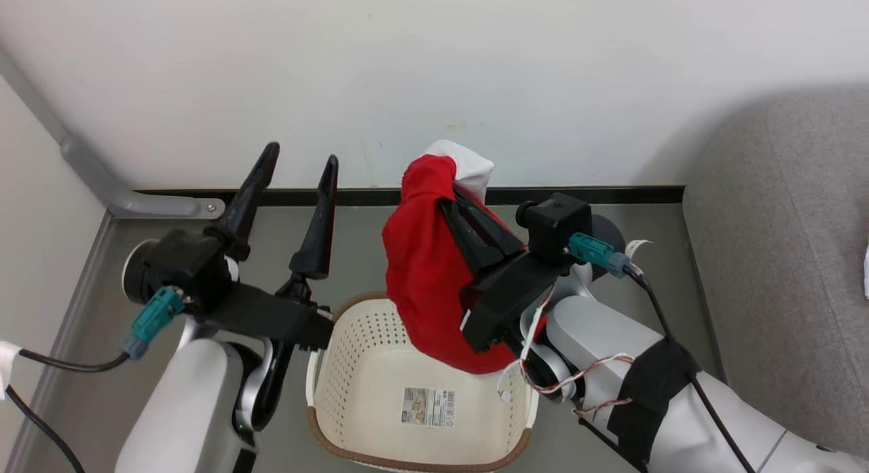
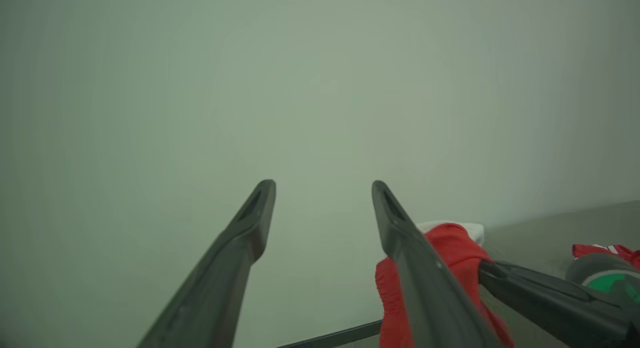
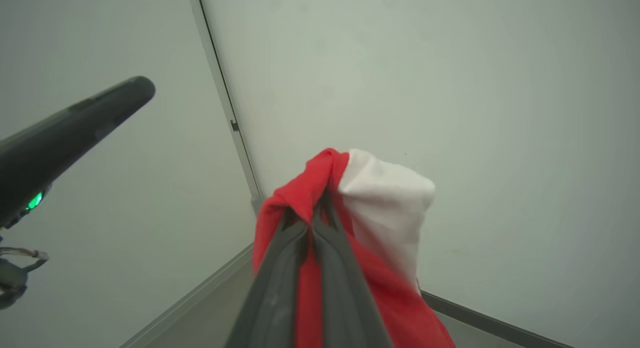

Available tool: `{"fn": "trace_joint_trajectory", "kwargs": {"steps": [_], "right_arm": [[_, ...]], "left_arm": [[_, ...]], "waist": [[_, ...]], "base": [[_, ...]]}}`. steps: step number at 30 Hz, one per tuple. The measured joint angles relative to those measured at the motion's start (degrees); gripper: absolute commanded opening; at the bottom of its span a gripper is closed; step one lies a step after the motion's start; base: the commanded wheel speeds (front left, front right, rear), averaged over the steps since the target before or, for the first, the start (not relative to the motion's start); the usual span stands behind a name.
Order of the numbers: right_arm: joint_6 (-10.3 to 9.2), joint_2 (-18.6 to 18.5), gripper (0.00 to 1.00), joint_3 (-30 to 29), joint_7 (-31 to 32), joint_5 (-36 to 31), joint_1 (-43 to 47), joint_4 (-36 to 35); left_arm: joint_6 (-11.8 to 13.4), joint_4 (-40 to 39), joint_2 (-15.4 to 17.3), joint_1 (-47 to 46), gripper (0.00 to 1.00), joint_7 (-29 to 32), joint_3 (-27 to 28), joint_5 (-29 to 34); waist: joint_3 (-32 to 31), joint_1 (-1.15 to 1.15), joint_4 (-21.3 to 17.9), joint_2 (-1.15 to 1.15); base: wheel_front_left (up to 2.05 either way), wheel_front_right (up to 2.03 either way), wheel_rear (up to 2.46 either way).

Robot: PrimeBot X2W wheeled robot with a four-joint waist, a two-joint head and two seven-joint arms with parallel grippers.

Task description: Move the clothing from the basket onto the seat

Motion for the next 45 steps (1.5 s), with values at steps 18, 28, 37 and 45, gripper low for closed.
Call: {"fn": "trace_joint_trajectory", "kwargs": {"steps": [18,28,37,45], "right_arm": [[-0.01,0.0,0.0,-2.6,0.0,-1.1,0.0,1.7],[-0.01,-0.1,0.0,-5.7,0.0,-4.4,-0.1,3.4],[0.07,-0.3,0.0,-7.1,0.0,-6.6,-0.3,3.4],[0.15,-0.2,0.0,-7.4,0.0,-8.1,-0.3,2.2]], "left_arm": [[0.0,0.4,0.2,9.3,1.0,-1.2,-2.6,0.6],[0.0,0.5,-0.2,11.6,1.0,-1.7,-3.5,0.6],[0.0,-0.2,-0.5,11.7,1.0,-2.2,-3.6,0.6],[-0.1,-1.7,-0.8,12.6,1.0,-2.3,-4.2,0.8]], "waist": [[-1.0,0.0,-6.3,0.0],[-1.1,0.0,-11.7,0.0],[-1.0,0.0,-16.7,0.0],[-0.9,0.0,-22.5,0.0]], "base": [[0.0,0.0,0.0],[0.0,0.0,0.0],[0.0,0.0,0.0],[0.0,0.0,0.0]]}}
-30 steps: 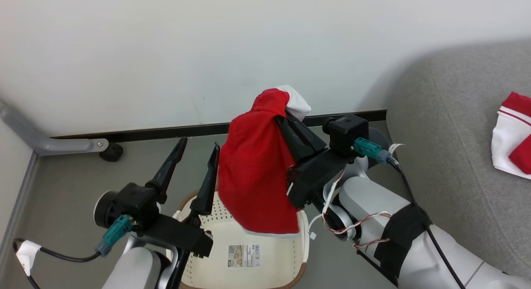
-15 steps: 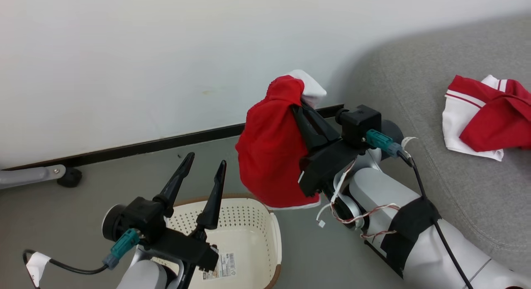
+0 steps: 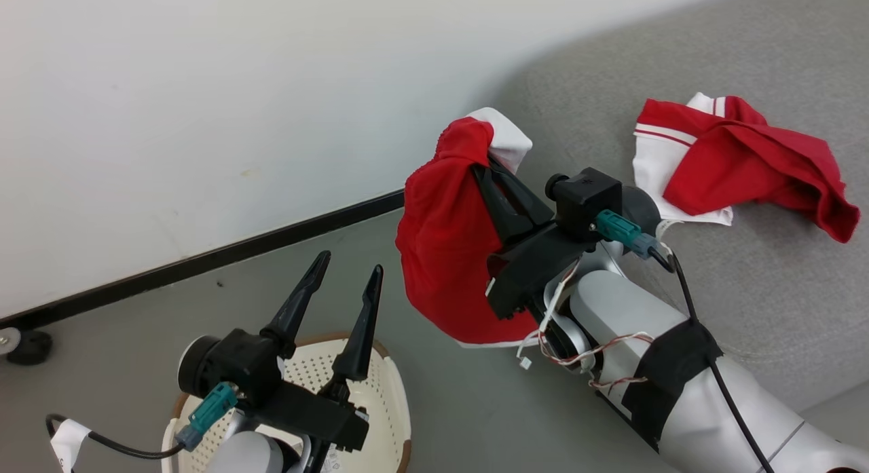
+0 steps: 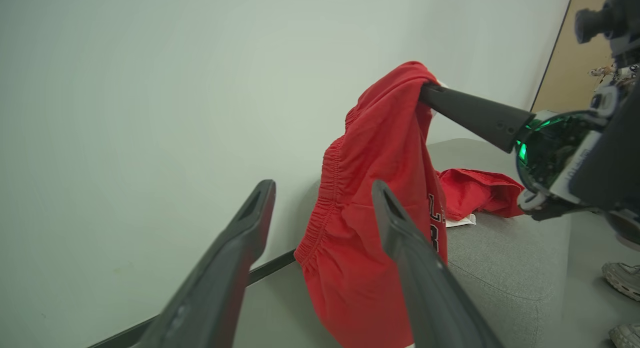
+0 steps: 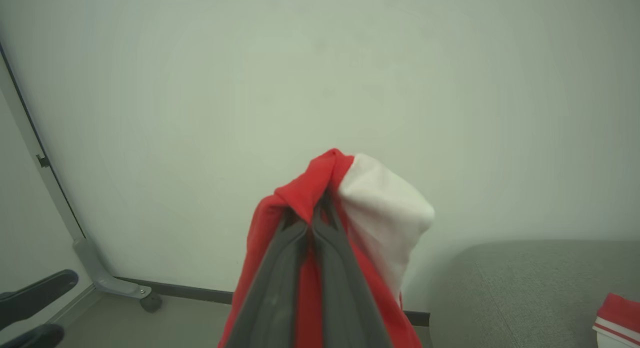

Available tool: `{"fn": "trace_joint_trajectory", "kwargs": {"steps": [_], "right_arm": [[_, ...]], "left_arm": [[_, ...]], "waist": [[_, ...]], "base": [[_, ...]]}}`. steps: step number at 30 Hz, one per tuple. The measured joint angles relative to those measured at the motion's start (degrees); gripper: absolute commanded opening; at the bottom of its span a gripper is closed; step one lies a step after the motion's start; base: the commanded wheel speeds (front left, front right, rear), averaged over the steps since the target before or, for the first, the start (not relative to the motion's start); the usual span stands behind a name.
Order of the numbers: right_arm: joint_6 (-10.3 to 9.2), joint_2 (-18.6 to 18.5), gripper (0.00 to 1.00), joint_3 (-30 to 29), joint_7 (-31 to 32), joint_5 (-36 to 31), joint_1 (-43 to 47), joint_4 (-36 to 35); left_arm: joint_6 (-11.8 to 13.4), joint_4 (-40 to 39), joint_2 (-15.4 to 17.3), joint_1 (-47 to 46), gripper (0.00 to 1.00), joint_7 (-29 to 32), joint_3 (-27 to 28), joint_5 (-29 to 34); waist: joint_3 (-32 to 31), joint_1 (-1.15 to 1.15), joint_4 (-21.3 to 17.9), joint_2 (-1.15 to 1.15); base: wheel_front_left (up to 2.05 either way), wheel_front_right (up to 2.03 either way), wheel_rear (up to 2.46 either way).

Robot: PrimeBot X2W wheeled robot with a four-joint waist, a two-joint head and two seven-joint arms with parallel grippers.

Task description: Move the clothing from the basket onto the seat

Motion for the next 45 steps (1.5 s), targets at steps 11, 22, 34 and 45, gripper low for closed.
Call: {"fn": "trace_joint_trajectory", "kwargs": {"steps": [11,22,34,45], "right_arm": [[0.43,0.0,0.0,-1.5,0.0,-1.9,0.3,-1.0],[0.92,-1.8,0.0,-3.6,0.0,-3.6,3.0,-4.8],[0.85,-4.9,0.0,-6.4,0.0,-7.2,3.4,-7.1],[0.91,-11.8,0.0,-10.9,0.0,-10.2,-6.3,-6.0]], "left_arm": [[0.0,-0.6,-0.1,0.0,1.0,-0.5,-0.8,0.7],[-0.1,-0.8,-2.0,-0.1,1.0,-0.5,-3.4,1.3],[-1.1,0.2,-2.4,-0.5,1.0,-0.4,-5.0,1.3],[-1.1,-0.3,-0.7,1.0,1.0,-0.4,-4.5,1.3]], "waist": [[0.2,0.0,-8.2,0.0],[0.0,0.0,-15.1,0.0],[1.3,0.0,-16.4,0.0],[2.9,0.0,-15.8,0.0]], "base": [[0.0,0.0,0.0],[0.0,0.0,0.0],[0.0,0.0,0.0],[0.0,0.0,0.0]]}}
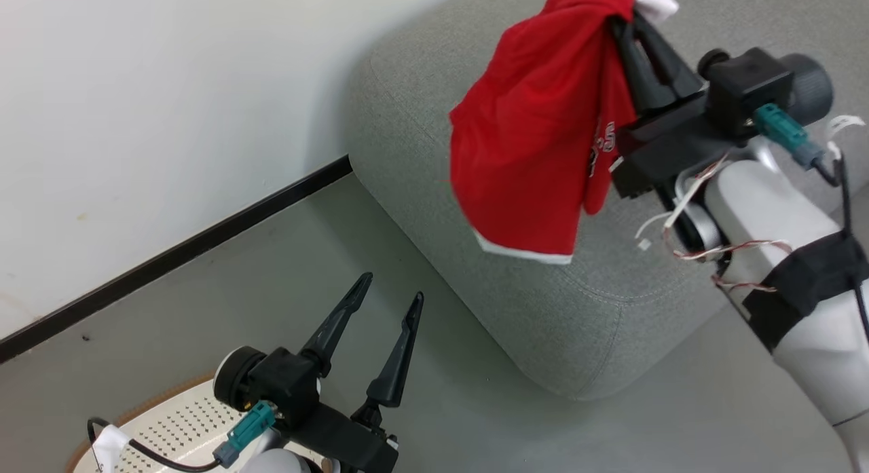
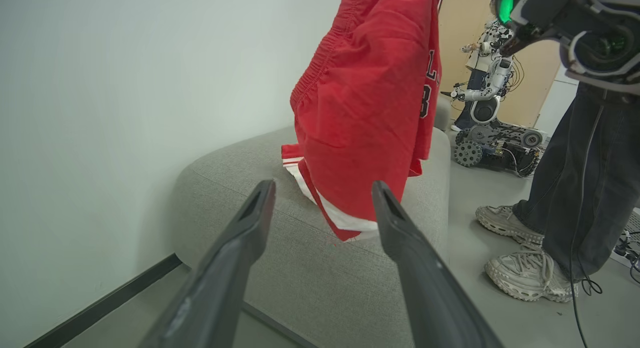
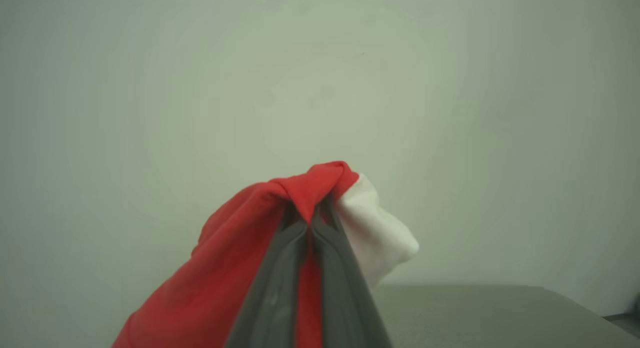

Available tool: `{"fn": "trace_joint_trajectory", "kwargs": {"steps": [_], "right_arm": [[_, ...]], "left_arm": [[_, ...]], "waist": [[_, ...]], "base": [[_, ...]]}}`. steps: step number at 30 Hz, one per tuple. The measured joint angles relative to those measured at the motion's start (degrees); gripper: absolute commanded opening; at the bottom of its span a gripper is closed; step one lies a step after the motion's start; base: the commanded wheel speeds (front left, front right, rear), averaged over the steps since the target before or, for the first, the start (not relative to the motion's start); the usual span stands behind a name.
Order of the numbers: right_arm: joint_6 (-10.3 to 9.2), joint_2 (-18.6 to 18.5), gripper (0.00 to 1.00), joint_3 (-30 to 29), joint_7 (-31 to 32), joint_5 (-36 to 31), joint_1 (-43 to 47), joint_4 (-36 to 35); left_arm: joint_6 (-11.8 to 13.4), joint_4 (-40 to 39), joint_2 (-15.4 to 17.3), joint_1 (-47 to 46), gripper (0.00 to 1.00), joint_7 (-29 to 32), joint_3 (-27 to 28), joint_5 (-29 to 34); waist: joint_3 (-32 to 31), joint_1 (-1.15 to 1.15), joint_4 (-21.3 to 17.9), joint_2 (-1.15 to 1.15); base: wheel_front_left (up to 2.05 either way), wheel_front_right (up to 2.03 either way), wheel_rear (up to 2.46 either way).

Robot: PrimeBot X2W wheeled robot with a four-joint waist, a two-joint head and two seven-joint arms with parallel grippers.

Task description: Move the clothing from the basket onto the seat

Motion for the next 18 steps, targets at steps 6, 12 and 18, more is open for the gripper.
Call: {"fn": "trace_joint_trajectory", "kwargs": {"steps": [6,12,18], "right_arm": [[-0.08,-4.5,0.0,-2.3,0.0,-0.7,-0.8,0.0],[-0.53,-5.5,0.0,-3.9,0.0,-1.4,-0.8,-2.2],[-0.57,-8.2,0.0,-7.1,0.6,-2.4,-1.8,-3.6]], "left_arm": [[-0.4,-1.4,0.9,0.1,1.0,0.0,-0.2,0.0],[-0.5,-2.5,2.9,0.2,1.0,0.1,0.1,0.0],[-0.8,-3.8,5.2,0.4,1.0,0.6,0.7,0.0]], "waist": [[1.6,0.0,1.6,0.0],[3.5,0.0,3.3,0.0],[6.1,0.0,5.5,0.0]], "base": [[0.0,0.0,0.0],[0.0,0.0,0.0],[0.0,0.0,0.0]]}}
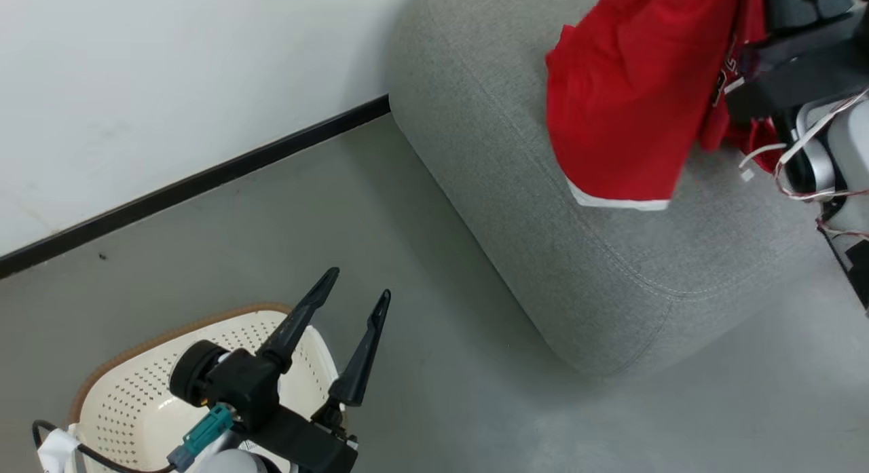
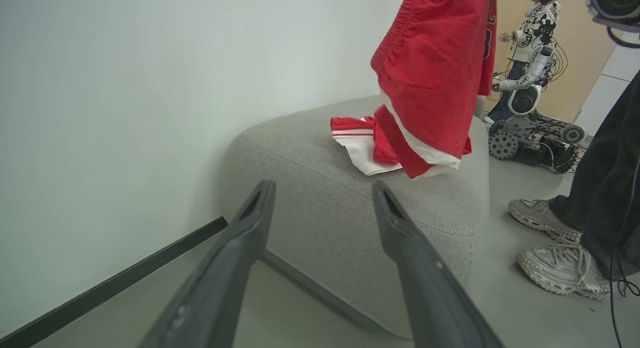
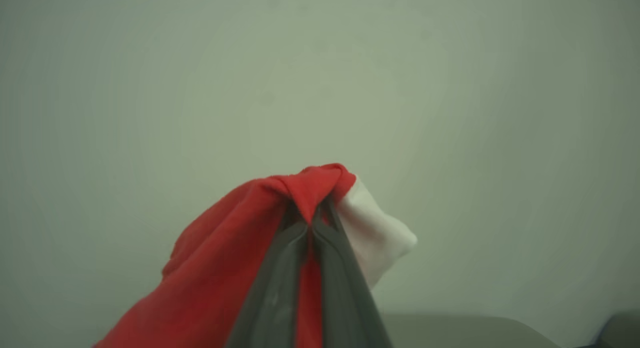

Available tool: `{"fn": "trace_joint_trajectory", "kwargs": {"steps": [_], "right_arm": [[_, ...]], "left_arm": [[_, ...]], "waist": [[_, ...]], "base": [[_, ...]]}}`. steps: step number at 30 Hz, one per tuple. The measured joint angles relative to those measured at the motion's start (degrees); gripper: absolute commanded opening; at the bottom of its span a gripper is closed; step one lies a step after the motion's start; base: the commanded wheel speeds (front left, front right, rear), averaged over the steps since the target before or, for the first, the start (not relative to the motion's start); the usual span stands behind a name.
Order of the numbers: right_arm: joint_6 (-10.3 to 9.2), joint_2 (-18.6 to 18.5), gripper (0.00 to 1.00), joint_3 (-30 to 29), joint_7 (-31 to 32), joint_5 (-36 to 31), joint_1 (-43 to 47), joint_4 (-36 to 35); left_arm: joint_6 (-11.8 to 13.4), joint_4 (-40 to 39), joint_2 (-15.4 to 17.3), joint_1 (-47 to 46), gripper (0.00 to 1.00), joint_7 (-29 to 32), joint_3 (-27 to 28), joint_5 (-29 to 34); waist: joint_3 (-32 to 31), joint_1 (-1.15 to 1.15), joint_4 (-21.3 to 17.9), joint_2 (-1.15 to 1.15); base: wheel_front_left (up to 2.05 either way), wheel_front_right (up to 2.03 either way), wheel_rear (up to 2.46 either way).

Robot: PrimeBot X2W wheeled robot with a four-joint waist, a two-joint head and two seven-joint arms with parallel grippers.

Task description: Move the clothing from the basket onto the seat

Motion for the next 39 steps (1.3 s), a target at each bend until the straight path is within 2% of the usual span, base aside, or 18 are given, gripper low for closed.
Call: {"fn": "trace_joint_trajectory", "kwargs": {"steps": [7,22,24,29,39], "right_arm": [[-0.49,-1.2,0.0,-3.8,2.4,-2.2,-2.5,-3.4],[-0.49,-1.4,0.0,-19.4,11.0,-13.4,-4.3,-7.4],[-0.49,-1.6,0.0,-23.1,12.7,-15.4,-4.2,-9.2],[-0.49,-3.0,0.0,-30.2,15.8,-17.0,-2.2,-12.8],[-0.51,-2.5,0.0,-43.1,20.3,-19.8,5.8,-17.2]], "left_arm": [[-0.2,-1.6,3.1,1.0,1.0,0.5,1.0,0.0],[-0.7,-3.8,8.4,1.1,1.0,0.7,2.8,-0.7],[-0.7,-4.3,9.0,1.6,1.0,0.7,2.9,-0.8],[-0.7,-5.3,9.9,2.4,1.0,0.7,2.8,-1.0],[-0.7,-6.8,12.5,3.1,1.0,0.7,3.2,-1.1]], "waist": [[3.5,0.0,2.5,0.0],[10.9,0.01,5.6,0.0],[11.8,0.01,5.6,0.0],[13.1,-0.01,5.1,0.0],[16.2,-0.01,4.6,0.0]], "base": [[0.0,0.0,0.0],[0.0,0.0,0.0],[0.0,0.0,0.0],[0.0,0.0,0.0],[0.0,0.0,0.0]]}}
